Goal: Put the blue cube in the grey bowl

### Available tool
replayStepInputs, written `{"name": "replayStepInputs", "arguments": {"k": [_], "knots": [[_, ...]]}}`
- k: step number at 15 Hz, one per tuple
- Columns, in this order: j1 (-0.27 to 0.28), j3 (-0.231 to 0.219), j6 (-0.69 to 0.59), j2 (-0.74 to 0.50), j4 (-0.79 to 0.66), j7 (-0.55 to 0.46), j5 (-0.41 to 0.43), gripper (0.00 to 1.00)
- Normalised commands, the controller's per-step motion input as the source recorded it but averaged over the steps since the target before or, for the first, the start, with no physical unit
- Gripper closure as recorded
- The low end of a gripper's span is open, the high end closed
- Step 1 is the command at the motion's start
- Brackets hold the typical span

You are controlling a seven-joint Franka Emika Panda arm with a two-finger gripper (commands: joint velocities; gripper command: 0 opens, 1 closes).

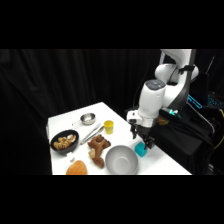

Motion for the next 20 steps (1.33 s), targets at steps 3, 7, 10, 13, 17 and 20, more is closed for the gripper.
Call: {"name": "replayStepInputs", "arguments": {"k": [3, 7, 10, 13, 17, 20], "knots": [[0.211, -0.221, 0.27, 0.19, 0.04, 0.32, -0.236, 0.00], [0.144, -0.141, 0.28, 0.21, 0.04, 0.29, -0.193, 0.00], [0.157, -0.127, 0.26, 0.19, 0.04, 0.23, -0.132, 0.00], [0.184, -0.153, 0.22, 0.16, 0.05, 0.21, -0.126, 0.00], [0.199, -0.164, 0.14, 0.05, 0.04, 0.18, -0.117, 0.43], [0.215, -0.174, 0.04, -0.06, 0.02, 0.16, -0.130, 0.66]]}}
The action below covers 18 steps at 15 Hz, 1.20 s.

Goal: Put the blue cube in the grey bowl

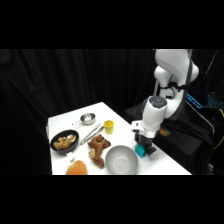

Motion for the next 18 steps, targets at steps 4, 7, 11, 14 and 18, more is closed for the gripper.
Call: {"name": "replayStepInputs", "arguments": {"k": [4, 7, 11, 14, 18], "knots": [[0.075, 0.012, -0.28, -0.27, -0.04, -0.04, 0.065, 0.70], [-0.085, 0.162, -0.56, -0.49, -0.05, -0.34, 0.295, 0.70], [-0.226, 0.190, -0.58, -0.45, 0.09, -0.36, 0.209, 0.70], [-0.251, 0.158, -0.51, -0.31, 0.20, -0.33, 0.149, 0.70], [-0.221, 0.130, -0.39, -0.09, 0.28, -0.31, 0.148, 0.70]]}}
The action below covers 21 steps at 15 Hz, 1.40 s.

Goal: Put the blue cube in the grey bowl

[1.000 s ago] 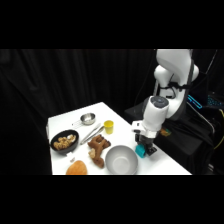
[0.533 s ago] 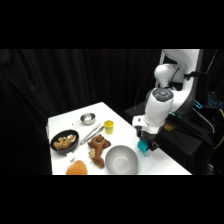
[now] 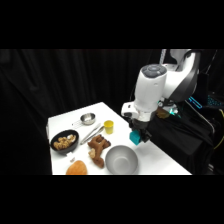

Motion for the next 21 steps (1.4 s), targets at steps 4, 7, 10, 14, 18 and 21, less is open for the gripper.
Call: {"name": "replayStepInputs", "arguments": {"k": [4, 7, 10, 14, 18, 21], "knots": [[-0.155, 0.113, -0.20, 0.07, 0.30, -0.30, 0.180, 0.70], [-0.131, 0.080, 0.01, 0.19, 0.28, -0.25, 0.165, 0.70], [-0.122, 0.066, 0.14, 0.26, 0.25, -0.25, 0.212, 0.70], [-0.099, 0.076, 0.19, 0.31, 0.25, -0.26, 0.255, 0.70], [-0.095, 0.067, 0.19, 0.30, 0.25, -0.24, 0.220, 0.70], [-0.080, 0.043, 0.16, 0.25, 0.24, -0.21, 0.167, 0.18]]}}
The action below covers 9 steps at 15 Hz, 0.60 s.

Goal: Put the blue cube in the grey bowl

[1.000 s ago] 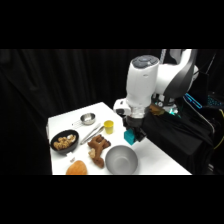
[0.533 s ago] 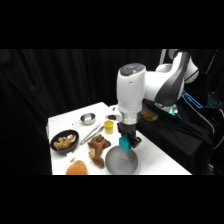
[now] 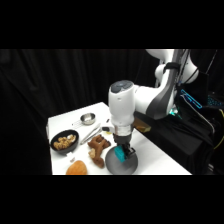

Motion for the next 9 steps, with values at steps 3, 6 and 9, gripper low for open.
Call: {"name": "replayStepInputs", "arguments": {"k": [3, 6, 9], "knots": [[-0.070, 0.045, 0.06, 0.15, 0.19, -0.21, 0.170, 0.00], [-0.055, 0.046, -0.13, 0.00, 0.14, -0.21, 0.144, 0.00], [-0.040, 0.034, -0.29, -0.19, 0.09, -0.20, 0.093, 0.00]]}}
